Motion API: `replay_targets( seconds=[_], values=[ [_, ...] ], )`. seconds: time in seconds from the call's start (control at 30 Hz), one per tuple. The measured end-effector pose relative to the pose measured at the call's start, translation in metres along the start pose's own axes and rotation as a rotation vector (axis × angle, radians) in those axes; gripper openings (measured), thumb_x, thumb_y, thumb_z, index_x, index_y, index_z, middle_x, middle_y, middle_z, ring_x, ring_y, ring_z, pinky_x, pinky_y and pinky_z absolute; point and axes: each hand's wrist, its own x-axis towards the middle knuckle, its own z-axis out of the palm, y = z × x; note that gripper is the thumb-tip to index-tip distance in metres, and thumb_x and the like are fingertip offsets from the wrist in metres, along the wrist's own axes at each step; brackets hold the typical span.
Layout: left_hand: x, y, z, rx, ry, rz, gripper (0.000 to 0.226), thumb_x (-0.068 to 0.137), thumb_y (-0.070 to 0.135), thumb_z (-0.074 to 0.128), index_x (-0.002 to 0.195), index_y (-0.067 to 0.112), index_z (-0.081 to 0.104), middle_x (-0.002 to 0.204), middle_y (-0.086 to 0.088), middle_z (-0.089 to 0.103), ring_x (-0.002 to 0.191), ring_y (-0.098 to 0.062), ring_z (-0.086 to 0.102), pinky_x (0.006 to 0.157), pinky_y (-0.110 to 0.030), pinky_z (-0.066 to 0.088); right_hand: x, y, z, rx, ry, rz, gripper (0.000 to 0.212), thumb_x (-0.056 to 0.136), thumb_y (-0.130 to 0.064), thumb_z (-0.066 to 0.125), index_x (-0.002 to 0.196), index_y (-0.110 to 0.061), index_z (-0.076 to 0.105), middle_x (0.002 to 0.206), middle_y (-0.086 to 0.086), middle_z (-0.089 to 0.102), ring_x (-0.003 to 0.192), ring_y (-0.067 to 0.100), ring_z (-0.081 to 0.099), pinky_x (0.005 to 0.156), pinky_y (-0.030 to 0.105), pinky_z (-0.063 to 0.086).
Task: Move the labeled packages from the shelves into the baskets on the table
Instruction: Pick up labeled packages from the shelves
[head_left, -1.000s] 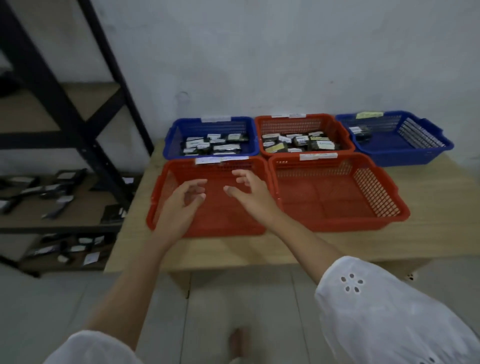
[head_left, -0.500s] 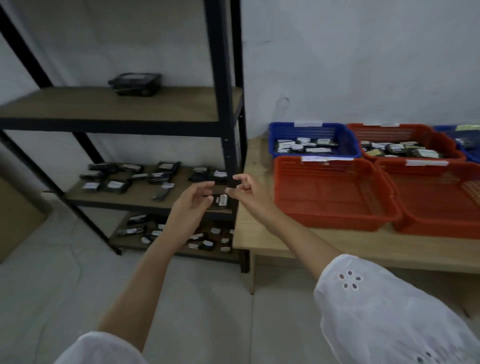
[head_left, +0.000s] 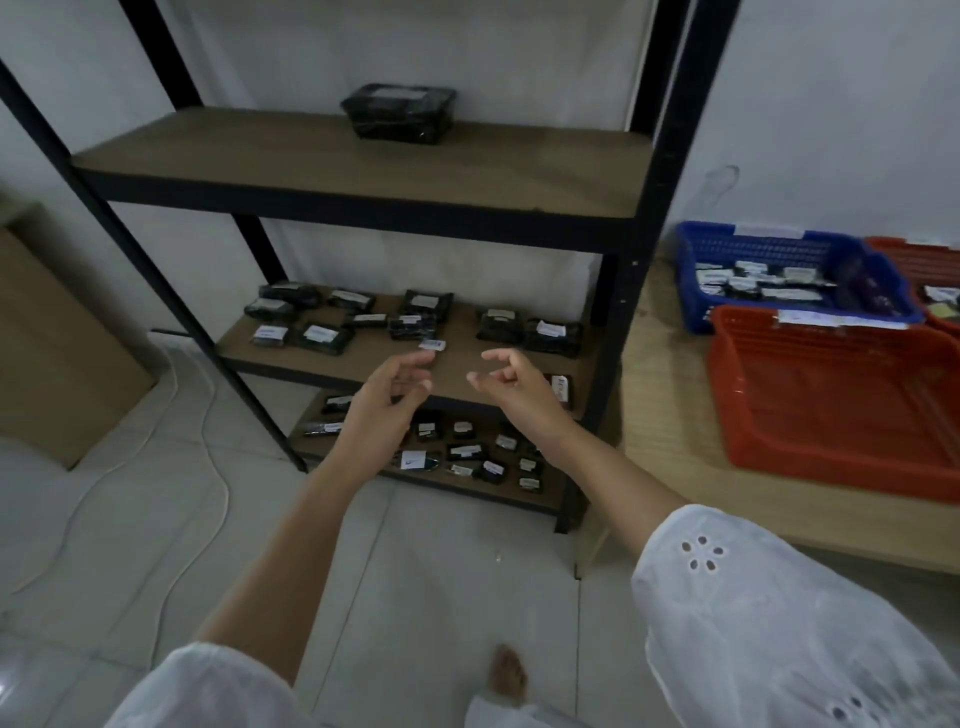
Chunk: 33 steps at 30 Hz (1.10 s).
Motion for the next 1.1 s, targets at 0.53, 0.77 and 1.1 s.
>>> replay_targets(
  seconds=[0.53,0.77,1.1],
  values=[
    [0.15,-0.133,-0.131,0.004,-0.07,-0.148,0.03,0.093,0.014,0.053,0.113,0.036,0.056,0.093,0.017,0.06,0.09,0.01,0.054,0.078,-0.008,0.036,0.184,-0.009,0.143,-0.024,0.007,0.171,0.04,0.088,-0.041,0.06,0.123,-0.025,0.05,0.102,0.002,0.055,0.085,0.007,0.055,0.062,0.018,0.037],
    [0.237,-0.18,-0.17,-0.04,-0.222,-0.141,0.031,0.093,0.012,0.054,0.106,0.04,0.057,0.093,0.013,0.061,0.094,-0.002,0.057,0.08,-0.015,0.041,0.252,-0.006,0.187,0.047,0.161,0.265,0.039,0.088,-0.041,0.06,0.123,-0.027,0.049,0.104,-0.001,0.056,0.085,0.007,0.054,0.063,0.022,0.039],
    [0.302,-0.286,-0.126,-0.057,-0.269,-0.183,0.026,0.095,0.011,0.051,0.115,0.026,0.06,0.091,0.014,0.06,0.089,0.002,0.056,0.077,-0.014,0.041,0.358,0.087,0.18,-0.321,0.349,0.406,0.055,0.088,-0.047,0.059,0.127,-0.008,0.053,0.127,0.012,0.059,0.118,0.028,0.053,0.101,0.041,0.041]
  ],
)
